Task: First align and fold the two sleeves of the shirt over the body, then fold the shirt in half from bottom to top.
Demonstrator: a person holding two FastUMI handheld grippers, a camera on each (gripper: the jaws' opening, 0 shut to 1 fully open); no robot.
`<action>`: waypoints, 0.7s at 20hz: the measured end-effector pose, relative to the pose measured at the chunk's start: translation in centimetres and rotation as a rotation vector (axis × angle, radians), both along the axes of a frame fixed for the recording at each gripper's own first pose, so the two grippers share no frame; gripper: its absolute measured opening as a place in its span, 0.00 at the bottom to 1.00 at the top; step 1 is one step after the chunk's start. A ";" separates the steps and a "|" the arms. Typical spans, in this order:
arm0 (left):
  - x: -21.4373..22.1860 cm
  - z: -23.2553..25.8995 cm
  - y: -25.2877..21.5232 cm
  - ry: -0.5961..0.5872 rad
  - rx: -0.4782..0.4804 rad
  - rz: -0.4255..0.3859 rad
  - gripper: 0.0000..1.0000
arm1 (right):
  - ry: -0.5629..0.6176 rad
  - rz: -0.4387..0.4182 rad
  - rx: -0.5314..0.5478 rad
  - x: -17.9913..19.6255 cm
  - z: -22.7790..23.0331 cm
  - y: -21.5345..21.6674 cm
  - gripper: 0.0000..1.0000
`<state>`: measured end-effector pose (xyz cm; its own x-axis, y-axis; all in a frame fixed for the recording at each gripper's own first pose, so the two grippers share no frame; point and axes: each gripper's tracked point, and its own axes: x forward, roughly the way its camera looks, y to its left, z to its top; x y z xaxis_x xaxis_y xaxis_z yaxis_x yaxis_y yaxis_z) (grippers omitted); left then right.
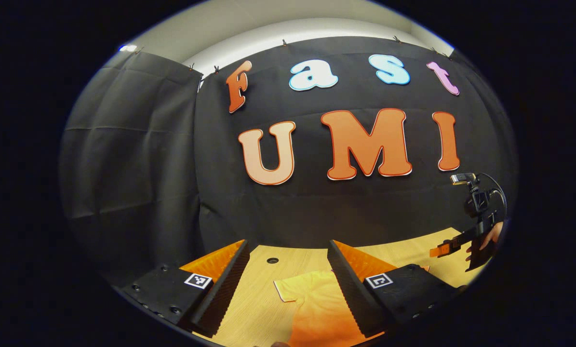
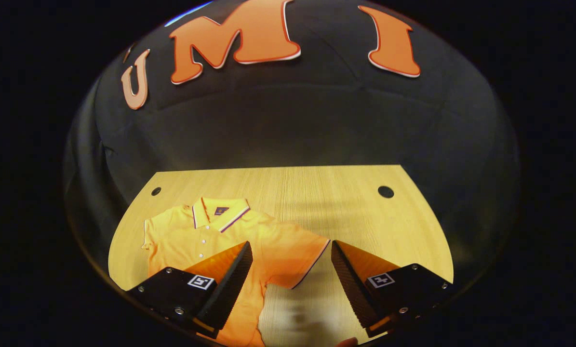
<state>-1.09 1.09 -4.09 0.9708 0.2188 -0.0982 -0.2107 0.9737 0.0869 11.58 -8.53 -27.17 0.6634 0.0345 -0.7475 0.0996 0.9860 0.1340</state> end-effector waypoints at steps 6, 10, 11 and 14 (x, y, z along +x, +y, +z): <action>-0.6 -2.1 0.0 0.057 -0.008 0.039 0.99 | 0.170 -0.008 0.031 1.3 -4.2 -1.4 0.99; -0.5 -2.7 -0.5 0.085 -0.012 0.043 1.00 | 0.295 -0.021 0.110 1.8 -6.6 -1.3 0.97; -0.5 -3.1 -0.8 0.095 -0.013 0.039 0.99 | 0.318 -0.029 0.117 2.0 -7.4 -1.5 0.97; -0.3 -3.9 -1.4 0.130 -0.012 0.029 0.99 | 0.404 -0.037 0.136 1.9 -9.8 -1.4 0.91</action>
